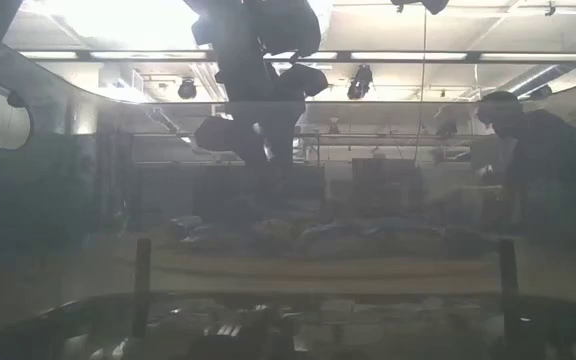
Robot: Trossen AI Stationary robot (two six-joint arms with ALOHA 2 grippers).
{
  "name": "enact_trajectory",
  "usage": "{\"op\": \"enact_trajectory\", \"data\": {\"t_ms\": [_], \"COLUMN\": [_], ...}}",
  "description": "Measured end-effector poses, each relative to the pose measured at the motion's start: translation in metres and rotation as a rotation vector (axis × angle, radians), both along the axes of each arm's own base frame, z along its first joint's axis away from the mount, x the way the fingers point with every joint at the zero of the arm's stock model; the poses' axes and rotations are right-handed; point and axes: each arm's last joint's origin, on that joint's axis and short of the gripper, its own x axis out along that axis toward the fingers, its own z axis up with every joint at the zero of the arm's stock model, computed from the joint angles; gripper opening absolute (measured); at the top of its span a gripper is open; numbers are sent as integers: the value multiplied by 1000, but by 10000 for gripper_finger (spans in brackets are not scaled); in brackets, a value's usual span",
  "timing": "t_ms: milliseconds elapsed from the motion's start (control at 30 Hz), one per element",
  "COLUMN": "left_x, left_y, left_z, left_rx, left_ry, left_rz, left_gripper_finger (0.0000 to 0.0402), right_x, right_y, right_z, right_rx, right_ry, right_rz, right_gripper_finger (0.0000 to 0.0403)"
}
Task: Pick and place Granola Bars by type
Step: Put the red granola bar into the top left bin
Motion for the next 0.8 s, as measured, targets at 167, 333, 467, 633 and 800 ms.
{"op": "enact_trajectory", "data": {"t_ms": [167, 333, 467, 633, 800], "left_x": [-5, -9, -9, -10, -10], "left_y": [3, 3, 7, 11, 12], "left_z": [-1, -4, -4, -5, -5], "left_rx": [-24, -20, -18, -14, -5], "left_ry": [47, 93, 93, 94, 100], "left_rz": [-5, -25, -19, -26, -46], "left_gripper_finger": [138, 138, 138, 144, 190], "right_x": [0, 0, 0, 0, 0], "right_y": [0, -1, -1, -1, -1], "right_z": [0, 0, 0, 0, 0], "right_rx": [-9, -9, -3, 0, 0], "right_ry": [0, 0, -1, 0, -1], "right_rz": [-14, -16, -20, -22, -21], "right_gripper_finger": [219, 219, 219, 219, 219]}}
